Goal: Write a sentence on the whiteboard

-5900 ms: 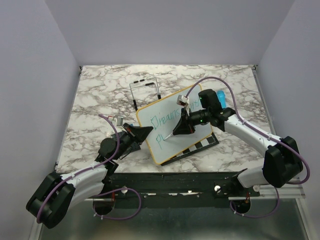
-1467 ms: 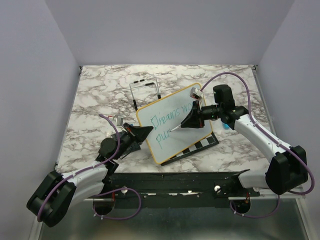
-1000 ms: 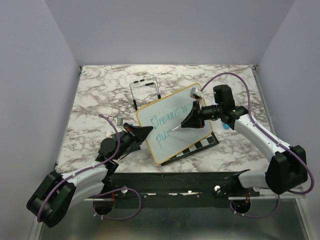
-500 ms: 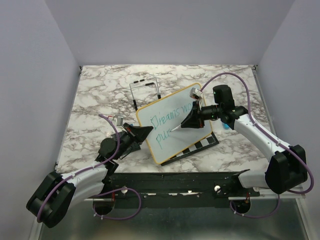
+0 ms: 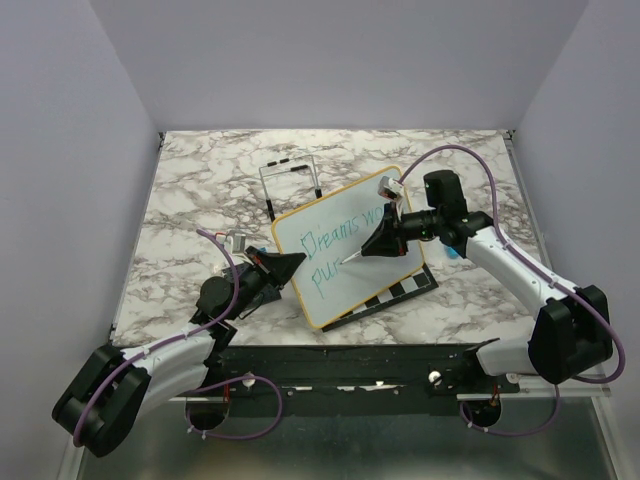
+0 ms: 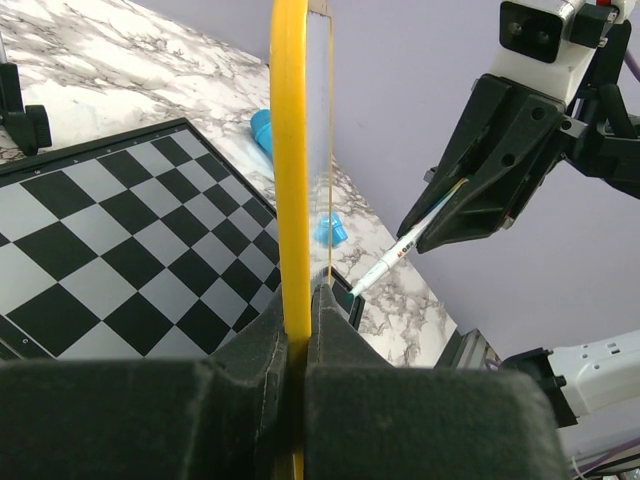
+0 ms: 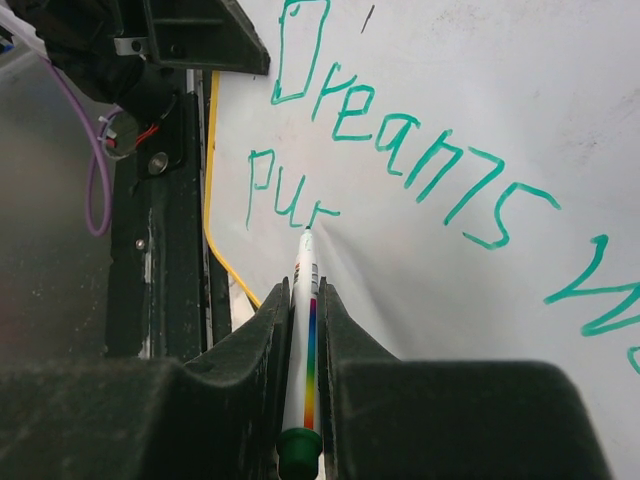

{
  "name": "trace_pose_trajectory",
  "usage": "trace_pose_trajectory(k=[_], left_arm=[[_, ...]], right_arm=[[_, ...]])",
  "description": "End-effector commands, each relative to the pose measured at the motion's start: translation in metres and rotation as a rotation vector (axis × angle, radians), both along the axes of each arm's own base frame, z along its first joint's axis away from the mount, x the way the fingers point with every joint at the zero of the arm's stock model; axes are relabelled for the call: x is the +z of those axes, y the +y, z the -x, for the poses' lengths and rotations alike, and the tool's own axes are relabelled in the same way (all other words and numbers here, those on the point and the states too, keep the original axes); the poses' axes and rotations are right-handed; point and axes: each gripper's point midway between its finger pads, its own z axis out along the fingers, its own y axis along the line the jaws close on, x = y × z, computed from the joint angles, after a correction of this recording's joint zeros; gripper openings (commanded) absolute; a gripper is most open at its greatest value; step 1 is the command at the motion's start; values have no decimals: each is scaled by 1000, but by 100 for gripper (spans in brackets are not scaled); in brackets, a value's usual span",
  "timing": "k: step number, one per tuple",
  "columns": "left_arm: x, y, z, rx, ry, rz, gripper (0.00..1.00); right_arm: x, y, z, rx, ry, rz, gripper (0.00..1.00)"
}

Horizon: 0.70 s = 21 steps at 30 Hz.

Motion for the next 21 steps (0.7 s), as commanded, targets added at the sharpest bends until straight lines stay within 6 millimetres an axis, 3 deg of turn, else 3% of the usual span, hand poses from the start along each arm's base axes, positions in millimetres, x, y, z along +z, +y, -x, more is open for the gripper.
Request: trace_pose_trajectory(k=[1, 21], left_arm=[[-11, 2, 0, 14, -32, -72, 0], [-10, 2, -1, 18, -28, -74, 0]], right_arm=[[-11, -3, -3, -16, 10, 26, 1], [-17, -3, -9, -68, 0, 59, 1]])
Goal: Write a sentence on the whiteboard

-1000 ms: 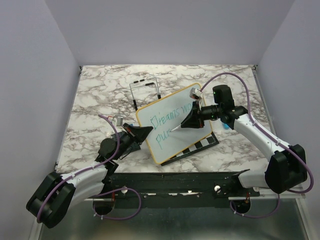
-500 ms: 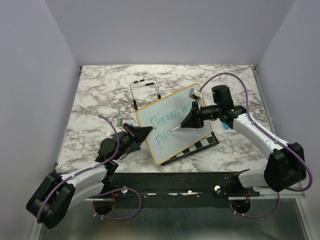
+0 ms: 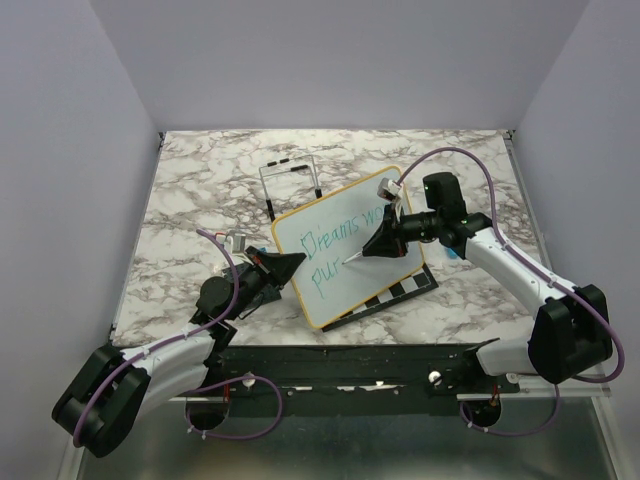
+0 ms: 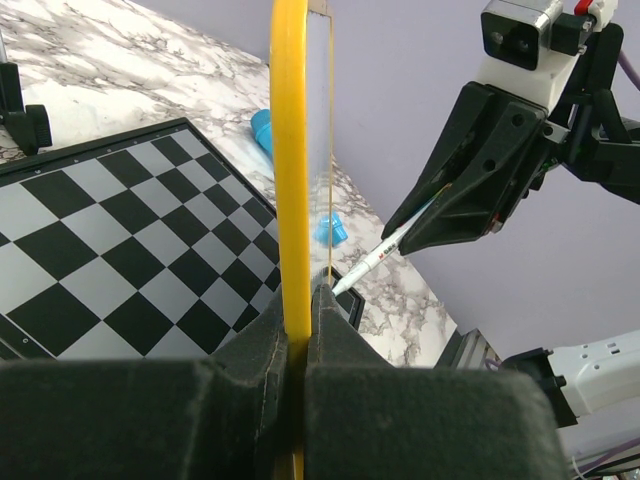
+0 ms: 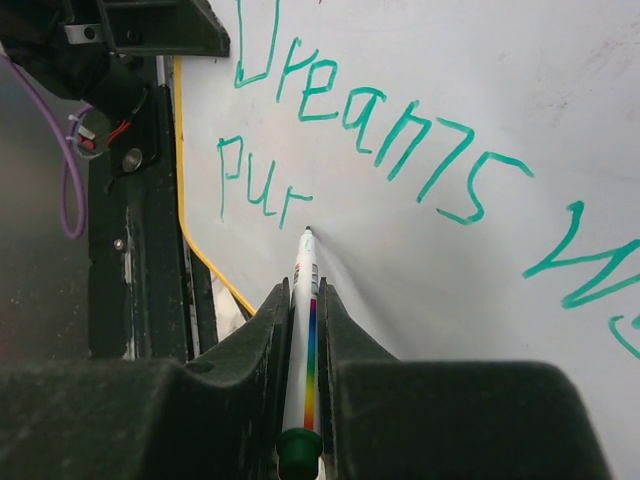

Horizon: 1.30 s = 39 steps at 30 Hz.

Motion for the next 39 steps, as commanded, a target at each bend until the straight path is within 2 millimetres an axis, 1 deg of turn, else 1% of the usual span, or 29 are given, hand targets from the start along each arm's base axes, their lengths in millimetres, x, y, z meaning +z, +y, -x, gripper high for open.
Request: trace_pose_trajectory(k=[1, 8, 13, 20, 25, 29, 35, 39], left_arm=[[-10, 2, -1, 16, -29, -74, 0], [-10, 2, -1, 16, -29, -74, 0], [-11, 2, -1, 14, -29, -76, 0], [-11, 1, -1, 12, -27, -72, 0], [-10, 1, -1, 11, -29, -71, 0], [-10, 1, -1, 11, -29, -71, 0], [-10, 2, -1, 15, -31, -74, 0], [-11, 2, 0, 15, -31, -76, 0]], right_arm=[[-4, 1, -4, -24, -3, 16, 1], [2, 2, -7, -39, -6, 5, 1], [2, 2, -11, -60, -1, 9, 1], [8, 9, -13, -49, 6, -20, 1], [3, 14, -8, -21, 20, -14, 1], [-2, 15, -3, -3, 45, 5, 1], [-14, 8, 1, -12, 57, 47, 1], [-13, 4, -1, -41, 48, 57, 1]])
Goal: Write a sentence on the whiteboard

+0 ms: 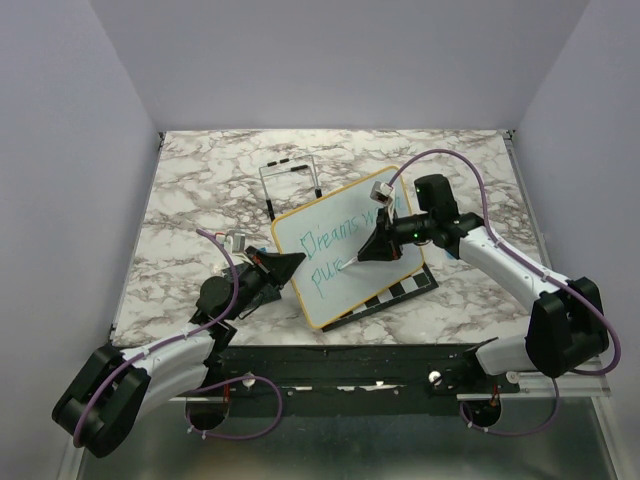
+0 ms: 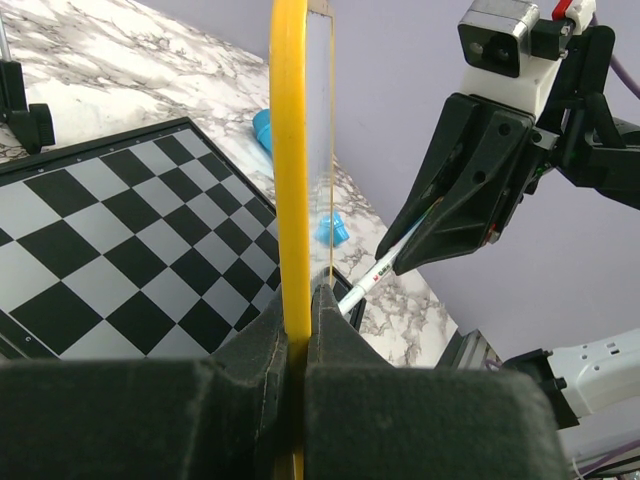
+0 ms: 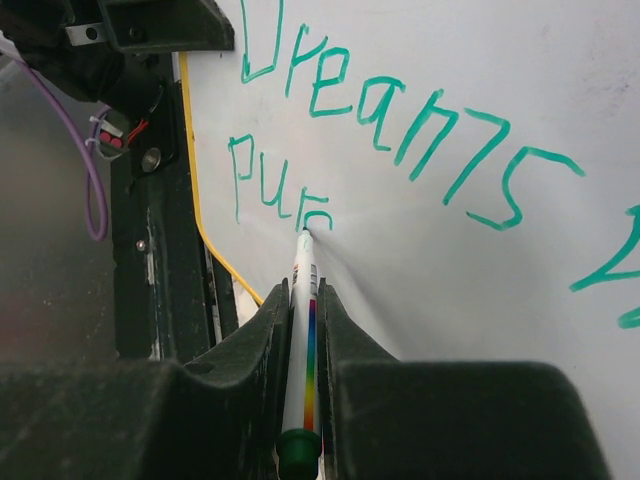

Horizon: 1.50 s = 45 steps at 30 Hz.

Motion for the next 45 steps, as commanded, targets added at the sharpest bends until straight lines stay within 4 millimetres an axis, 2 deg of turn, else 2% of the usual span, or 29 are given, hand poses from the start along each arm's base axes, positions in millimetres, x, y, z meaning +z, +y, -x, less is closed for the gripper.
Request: trace_pose_trajectory(k=[1, 6, 10, 17, 21, 29, 33, 35, 39, 45], left_arm=[[-10, 2, 0, 13, -34, -77, 0], [-10, 3, 0, 18, -35, -81, 0], [-10, 4, 0, 20, -37, -81, 0], [-10, 2, -1, 15, -35, -78, 0], [-10, 2, -1, 16, -36, -79, 0], [-10, 0, -1, 8, -36, -77, 0], [-10, 1, -1, 10, -35, -78, 0], [-10, 1, -2, 10, -36, -79, 0], [-11, -1, -2, 4, -32, -80, 0], [-9, -1, -2, 2, -36, -74, 0]], right_arm=[[-2, -7, -8, -47, -33, 44, 1], [-3, -16, -14, -86, -37, 52, 1], [-6, -18, -11, -79, -32, 54, 1], [-16, -12, -1, -25, 29, 48, 1], [-14, -6, 3, -5, 32, 40, 1], [12, 6, 1, 21, -2, -15, 1], [33, 0, 2, 10, -44, -53, 1], [42, -10, -5, -27, -61, -72, 1], [36, -22, -15, -76, -57, -66, 1], [32, -20, -21, -77, -35, -67, 1]])
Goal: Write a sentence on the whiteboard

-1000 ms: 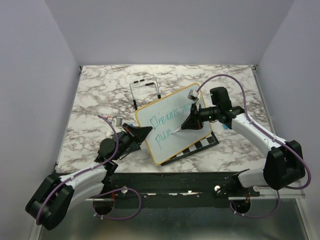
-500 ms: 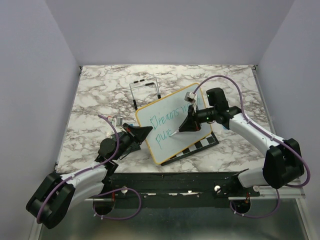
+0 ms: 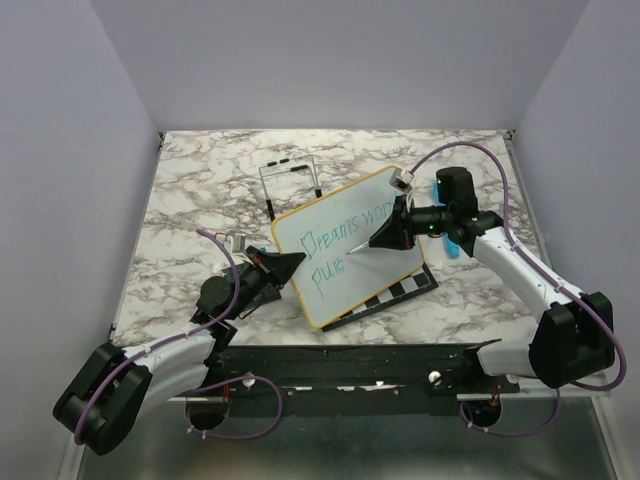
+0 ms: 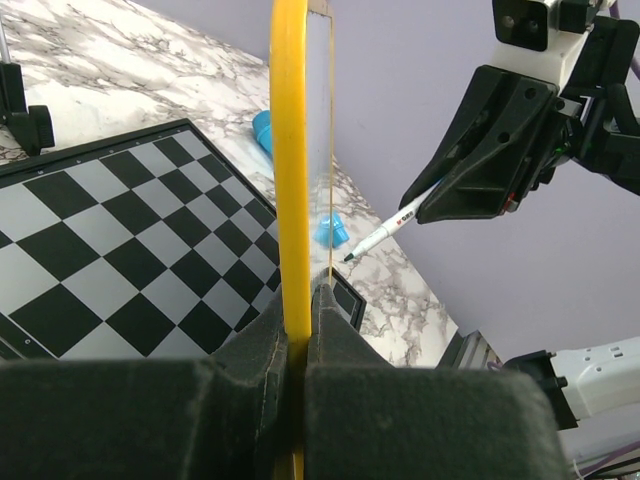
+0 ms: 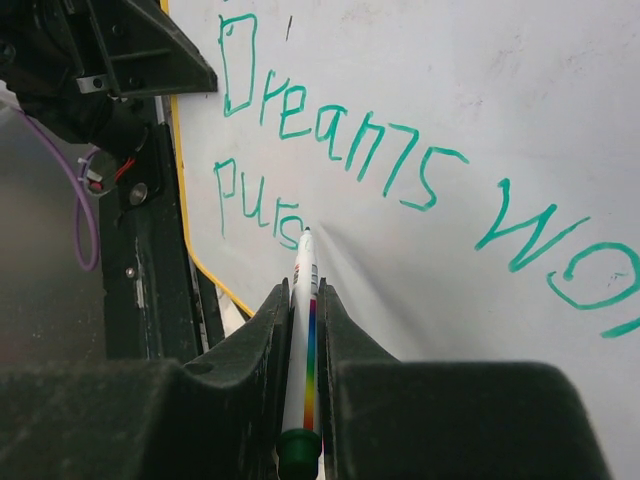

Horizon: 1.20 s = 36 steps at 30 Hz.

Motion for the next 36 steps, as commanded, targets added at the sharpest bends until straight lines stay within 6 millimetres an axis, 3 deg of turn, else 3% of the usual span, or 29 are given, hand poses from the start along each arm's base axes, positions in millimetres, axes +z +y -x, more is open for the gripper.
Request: trace_pose_trajectory(k=[1, 18, 36], left_arm=[[-9, -1, -1, -1, -35, -75, 0], [-9, -2, -1, -4, -34, -69, 0], [-11, 0, 0, 5, -34, -80, 0]], right_arm=[[3, 5, -3, 19, 9, -22, 1], [-19, 10, -6, 12, 57, 12, 1], [-38, -1, 9, 22, 77, 71, 1]])
